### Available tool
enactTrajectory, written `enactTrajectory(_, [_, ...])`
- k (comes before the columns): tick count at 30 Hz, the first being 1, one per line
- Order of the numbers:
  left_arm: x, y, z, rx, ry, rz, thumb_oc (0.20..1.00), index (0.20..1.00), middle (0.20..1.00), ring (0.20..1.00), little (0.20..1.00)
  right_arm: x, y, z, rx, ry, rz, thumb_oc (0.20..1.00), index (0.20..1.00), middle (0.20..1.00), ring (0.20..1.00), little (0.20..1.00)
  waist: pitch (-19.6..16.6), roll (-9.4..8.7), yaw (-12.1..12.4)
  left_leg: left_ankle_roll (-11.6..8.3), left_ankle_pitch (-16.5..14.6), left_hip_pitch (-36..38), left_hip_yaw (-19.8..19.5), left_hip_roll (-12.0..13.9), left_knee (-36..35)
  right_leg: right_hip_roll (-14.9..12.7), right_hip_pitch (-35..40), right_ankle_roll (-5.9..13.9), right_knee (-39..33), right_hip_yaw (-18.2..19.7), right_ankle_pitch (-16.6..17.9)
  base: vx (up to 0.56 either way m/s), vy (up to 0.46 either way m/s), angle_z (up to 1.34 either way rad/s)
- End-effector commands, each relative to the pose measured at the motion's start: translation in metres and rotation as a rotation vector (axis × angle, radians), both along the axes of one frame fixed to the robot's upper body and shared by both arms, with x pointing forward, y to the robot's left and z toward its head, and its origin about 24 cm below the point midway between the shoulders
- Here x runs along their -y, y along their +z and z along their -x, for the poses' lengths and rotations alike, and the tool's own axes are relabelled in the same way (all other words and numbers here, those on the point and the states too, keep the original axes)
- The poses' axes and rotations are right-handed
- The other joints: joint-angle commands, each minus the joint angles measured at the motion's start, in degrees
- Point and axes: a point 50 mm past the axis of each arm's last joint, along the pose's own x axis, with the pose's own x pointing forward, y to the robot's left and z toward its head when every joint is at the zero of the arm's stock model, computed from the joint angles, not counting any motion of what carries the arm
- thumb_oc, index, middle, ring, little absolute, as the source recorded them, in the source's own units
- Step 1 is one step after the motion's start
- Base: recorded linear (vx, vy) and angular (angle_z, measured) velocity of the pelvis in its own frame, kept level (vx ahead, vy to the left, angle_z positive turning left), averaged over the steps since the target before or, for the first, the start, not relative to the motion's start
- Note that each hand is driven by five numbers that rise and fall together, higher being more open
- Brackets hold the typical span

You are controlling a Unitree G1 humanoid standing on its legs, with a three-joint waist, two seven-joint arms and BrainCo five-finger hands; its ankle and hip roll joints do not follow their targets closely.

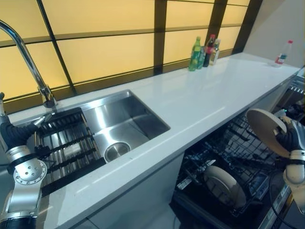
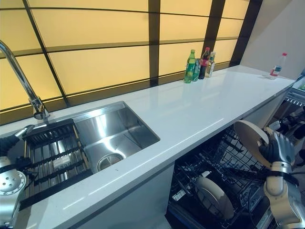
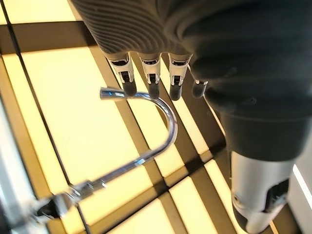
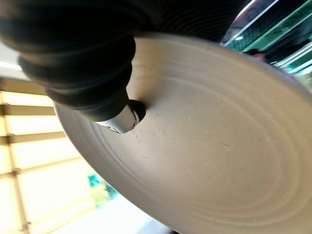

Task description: Pick up plates and place into dishwasher.

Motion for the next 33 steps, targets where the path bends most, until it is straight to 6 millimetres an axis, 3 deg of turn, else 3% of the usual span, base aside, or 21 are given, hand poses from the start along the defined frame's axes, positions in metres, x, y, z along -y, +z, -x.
enactTrajectory(1, [-0.001, 0.035, -0.020, 0.133, -0.007, -0.058, 1.000, 1.000, 1.000, 1.000, 1.000, 0.002, 0.057, -0.030, 0.277, -0.022, 0.076, 0.200, 0.200, 0.200, 0.200, 0.200, 4.6, 1.73, -0.6, 3.72, -1.2, -13.6, -3.1, -2.0, 7.4, -4.0, -5.2, 5.37, 8.7, 2.9, -5.9, -0.35, -0.264, -0.09])
enactTrajectory(6, [0.005, 0.044, -0.029, 0.195, 0.012, -0.051, 1.000, 1.000, 1.000, 1.000, 1.000, 0.006, 0.072, -0.040, 0.332, -0.057, 0.049, 0.200, 0.200, 0.200, 0.200, 0.200, 8.6, 2.84, -0.7, 2.18, -1.2, -19.7, -2.9, -0.6, 12.1, -2.7, -8.1, 3.97, 8.0, 1.5, -5.7, -0.10, -0.232, -0.20])
enactTrajectory(10, [0.007, 0.037, -0.027, 0.183, 0.014, -0.035, 1.000, 1.000, 1.000, 1.000, 1.000, 0.009, 0.077, -0.040, 0.307, -0.032, 0.047, 0.200, 0.200, 0.200, 0.200, 0.200, 9.9, 4.07, -1.3, 0.82, -0.7, -20.7, -4.2, 0.8, 13.3, -2.0, -8.6, 2.87, 9.0, 0.7, -6.9, 0.05, -0.132, -0.19])
enactTrajectory(15, [0.019, 0.022, -0.029, 0.183, 0.020, 0.017, 1.000, 1.000, 1.000, 1.000, 1.000, 0.010, 0.092, -0.051, 0.236, 0.047, 0.042, 0.200, 0.200, 0.200, 0.200, 0.200, 11.6, 7.06, -2.3, -0.47, 0.7, -20.7, -4.1, 1.3, 11.5, -1.8, -9.3, 1.89, 8.4, 0.3, -7.7, 0.02, 0.033, -0.01])
enactTrajectory(19, [0.024, 0.021, -0.031, 0.211, 0.030, 0.049, 1.000, 1.000, 1.000, 1.000, 1.000, 0.011, 0.109, -0.060, 0.216, 0.125, 0.026, 0.200, 0.200, 0.200, 0.200, 0.200, 13.1, 8.73, -2.6, -1.21, 1.5, -21.7, -3.6, 1.5, 10.9, -2.1, -10.9, 1.37, 8.6, 0.0, -8.1, -0.02, 0.063, -0.05])
enactTrajectory(26, [0.030, 0.019, -0.036, 0.225, 0.034, 0.085, 1.000, 1.000, 1.000, 1.000, 1.000, 0.006, 0.130, -0.074, 0.166, 0.236, 0.027, 0.200, 0.200, 0.200, 0.200, 0.200, 15.2, 10.18, -2.2, -1.99, 2.1, -24.1, -3.9, 1.2, 12.0, -2.6, -13.8, 0.61, 10.6, -0.9, -8.7, 0.01, 0.020, -0.02])
enactTrajectory(33, [0.032, 0.028, -0.038, 0.256, 0.039, 0.076, 1.000, 1.000, 1.000, 1.000, 1.000, -0.004, 0.133, -0.085, 0.113, 0.285, 0.057, 0.200, 0.200, 0.200, 0.200, 0.200, 17.5, 10.74, -1.4, -2.15, 2.6, -27.4, -4.6, 1.2, 13.5, -2.6, -16.9, -0.13, 12.6, -1.8, -9.1, 0.00, -0.024, 0.01])
